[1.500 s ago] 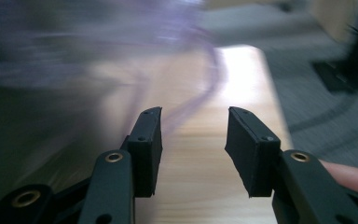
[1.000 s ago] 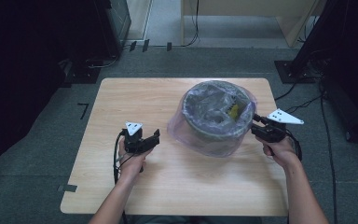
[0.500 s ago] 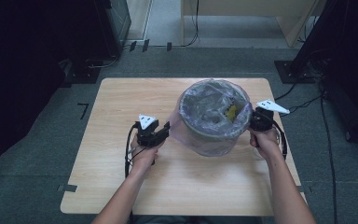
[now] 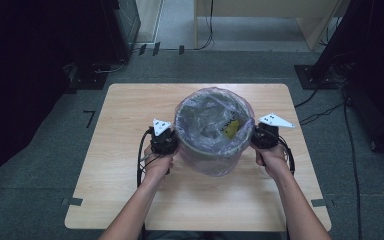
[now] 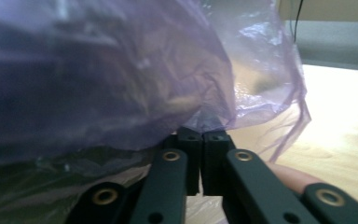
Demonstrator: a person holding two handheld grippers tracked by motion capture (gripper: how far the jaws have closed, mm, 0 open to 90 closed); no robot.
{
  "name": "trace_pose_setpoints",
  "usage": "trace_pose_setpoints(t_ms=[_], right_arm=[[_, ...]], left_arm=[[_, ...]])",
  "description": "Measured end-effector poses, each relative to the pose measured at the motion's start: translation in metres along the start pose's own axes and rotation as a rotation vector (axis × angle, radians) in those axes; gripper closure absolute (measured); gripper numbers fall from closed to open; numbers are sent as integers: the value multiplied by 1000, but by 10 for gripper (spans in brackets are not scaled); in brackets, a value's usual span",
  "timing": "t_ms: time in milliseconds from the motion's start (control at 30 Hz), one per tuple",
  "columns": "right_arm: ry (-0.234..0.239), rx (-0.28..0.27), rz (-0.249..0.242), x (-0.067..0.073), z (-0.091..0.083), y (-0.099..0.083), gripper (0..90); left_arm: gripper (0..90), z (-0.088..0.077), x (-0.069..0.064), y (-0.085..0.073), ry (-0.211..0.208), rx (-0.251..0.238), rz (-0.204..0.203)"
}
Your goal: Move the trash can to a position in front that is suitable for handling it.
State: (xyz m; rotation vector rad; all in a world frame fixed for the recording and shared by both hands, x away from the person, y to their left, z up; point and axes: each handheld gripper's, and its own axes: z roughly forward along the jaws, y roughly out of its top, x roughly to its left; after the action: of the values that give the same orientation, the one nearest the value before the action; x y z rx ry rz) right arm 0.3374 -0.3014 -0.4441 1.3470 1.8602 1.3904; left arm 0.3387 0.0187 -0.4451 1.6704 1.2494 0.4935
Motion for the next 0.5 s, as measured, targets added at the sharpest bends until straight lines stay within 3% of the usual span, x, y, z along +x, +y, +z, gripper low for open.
trace_pose_setpoints(t_ms=[233,500], right_arm=[[-23,18,10,29,-13,-8,900],[-43,18,19,55,-36,-24,900]], left_arm=[[900,-23,6,-10,-6,9,5],[900,-53,2,-26,-13,11,28]])
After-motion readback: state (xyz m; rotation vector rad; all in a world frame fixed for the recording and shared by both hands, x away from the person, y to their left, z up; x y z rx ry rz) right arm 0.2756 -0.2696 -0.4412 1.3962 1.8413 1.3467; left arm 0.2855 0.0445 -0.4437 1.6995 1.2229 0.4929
